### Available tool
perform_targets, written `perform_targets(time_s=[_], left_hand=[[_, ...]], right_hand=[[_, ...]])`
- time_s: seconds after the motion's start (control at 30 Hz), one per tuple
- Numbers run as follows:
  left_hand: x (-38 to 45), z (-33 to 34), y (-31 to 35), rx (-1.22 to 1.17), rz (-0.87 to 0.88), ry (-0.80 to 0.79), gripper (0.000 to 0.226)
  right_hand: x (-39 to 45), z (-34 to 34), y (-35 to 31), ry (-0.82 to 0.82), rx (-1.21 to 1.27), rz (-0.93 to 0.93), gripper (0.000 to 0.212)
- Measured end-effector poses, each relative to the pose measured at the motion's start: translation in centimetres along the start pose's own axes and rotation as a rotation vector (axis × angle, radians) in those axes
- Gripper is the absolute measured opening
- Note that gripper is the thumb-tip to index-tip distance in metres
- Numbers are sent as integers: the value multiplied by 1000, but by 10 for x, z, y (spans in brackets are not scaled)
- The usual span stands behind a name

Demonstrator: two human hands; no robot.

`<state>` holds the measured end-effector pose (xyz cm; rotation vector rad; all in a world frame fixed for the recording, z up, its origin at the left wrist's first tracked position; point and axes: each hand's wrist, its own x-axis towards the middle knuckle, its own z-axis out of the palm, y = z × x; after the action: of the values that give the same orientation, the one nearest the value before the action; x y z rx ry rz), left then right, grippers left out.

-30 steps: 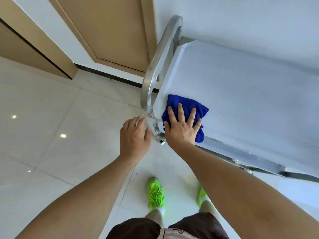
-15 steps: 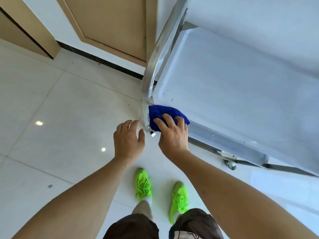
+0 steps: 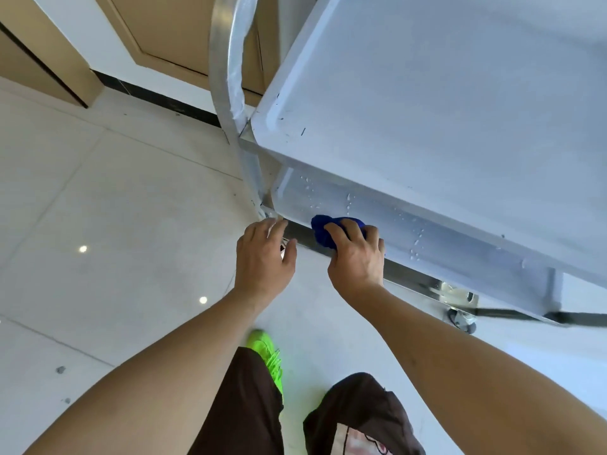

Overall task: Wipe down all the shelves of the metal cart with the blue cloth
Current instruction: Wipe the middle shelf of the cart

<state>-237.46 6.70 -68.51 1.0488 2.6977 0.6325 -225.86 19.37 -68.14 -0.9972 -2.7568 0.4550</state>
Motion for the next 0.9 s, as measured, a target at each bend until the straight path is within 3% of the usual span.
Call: perform_targets(time_s=[0.17, 0.3, 0.53, 0.63, 0.77, 0.9], left_hand=[[29, 44, -9, -24, 115, 20, 39], [67, 71, -22, -58, 165, 34, 41], [131, 104, -36, -104, 39, 154, 43], [136, 117, -41, -92, 60, 199, 40], [139, 122, -40, -169, 8, 339, 36], [148, 119, -35, -241, -71, 323, 43]], right_hand=[[20, 39, 26, 37, -48, -17, 58], [22, 83, 38, -55, -114, -114, 51], [43, 142, 34, 65, -173, -157, 55], [61, 151, 29, 103, -165, -148, 54], [80, 154, 25, 97, -158, -141, 56], [98, 155, 25, 47, -145, -89, 58]])
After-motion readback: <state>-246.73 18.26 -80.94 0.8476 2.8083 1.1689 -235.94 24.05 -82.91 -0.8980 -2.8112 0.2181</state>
